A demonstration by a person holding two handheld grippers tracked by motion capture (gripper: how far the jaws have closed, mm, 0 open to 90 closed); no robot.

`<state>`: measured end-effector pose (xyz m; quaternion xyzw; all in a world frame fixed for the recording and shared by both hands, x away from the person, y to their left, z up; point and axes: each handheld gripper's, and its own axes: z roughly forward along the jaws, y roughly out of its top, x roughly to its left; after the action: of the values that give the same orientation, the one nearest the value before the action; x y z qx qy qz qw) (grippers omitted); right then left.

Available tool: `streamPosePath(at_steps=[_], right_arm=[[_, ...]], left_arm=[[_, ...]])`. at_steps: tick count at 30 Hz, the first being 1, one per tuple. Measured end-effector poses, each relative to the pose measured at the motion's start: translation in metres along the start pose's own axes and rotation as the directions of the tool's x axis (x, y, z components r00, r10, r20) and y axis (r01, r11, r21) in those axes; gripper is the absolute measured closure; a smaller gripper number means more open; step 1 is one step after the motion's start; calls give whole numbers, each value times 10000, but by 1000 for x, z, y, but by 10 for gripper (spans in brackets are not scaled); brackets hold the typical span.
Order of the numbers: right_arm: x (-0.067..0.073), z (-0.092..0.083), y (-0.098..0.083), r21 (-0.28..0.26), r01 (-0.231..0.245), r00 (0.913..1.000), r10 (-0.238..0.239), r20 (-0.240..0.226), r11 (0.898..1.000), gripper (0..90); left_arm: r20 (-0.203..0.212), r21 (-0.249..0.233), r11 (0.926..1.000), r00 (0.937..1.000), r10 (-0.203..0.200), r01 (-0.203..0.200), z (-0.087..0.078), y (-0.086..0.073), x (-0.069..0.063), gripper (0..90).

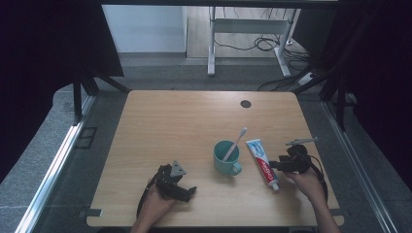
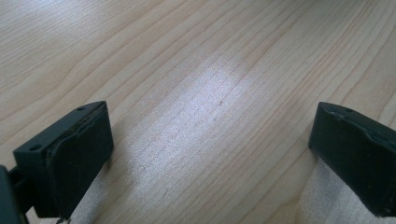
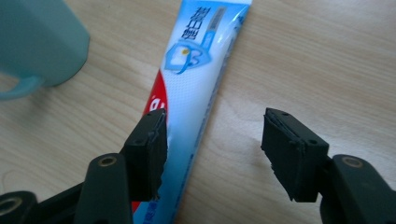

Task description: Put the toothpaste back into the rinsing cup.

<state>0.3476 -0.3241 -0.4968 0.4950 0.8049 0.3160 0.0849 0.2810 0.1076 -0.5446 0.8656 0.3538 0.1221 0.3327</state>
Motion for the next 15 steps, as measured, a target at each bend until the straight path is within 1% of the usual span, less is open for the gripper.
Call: streamPosePath(at_steps=[3, 7, 11, 14, 15], right_arm=[[2, 0, 0, 59, -24, 9999, 25, -136, 10000, 389], [7, 2, 1, 297, 144, 9991, -132, -411, 9995, 375], [13, 7, 4, 697, 268, 9981, -229, -564, 9972, 360], [15, 10, 6, 1083, 348, 9977, -282, -620, 9935, 353], [15, 10, 6, 1083, 348, 9977, -282, -620, 9935, 353]], left_arm=[[0, -1, 10000, 10000, -2, 2, 0, 0, 0, 0], [-1, 1, 10000, 10000, 1, -1, 0, 0, 0, 0], [3, 7, 10000, 10000, 9, -9, 0, 0, 0, 0], [2, 5, 10000, 10000, -4, 4, 0, 0, 0, 0], [2, 5, 10000, 10000, -4, 4, 0, 0, 0, 0]])
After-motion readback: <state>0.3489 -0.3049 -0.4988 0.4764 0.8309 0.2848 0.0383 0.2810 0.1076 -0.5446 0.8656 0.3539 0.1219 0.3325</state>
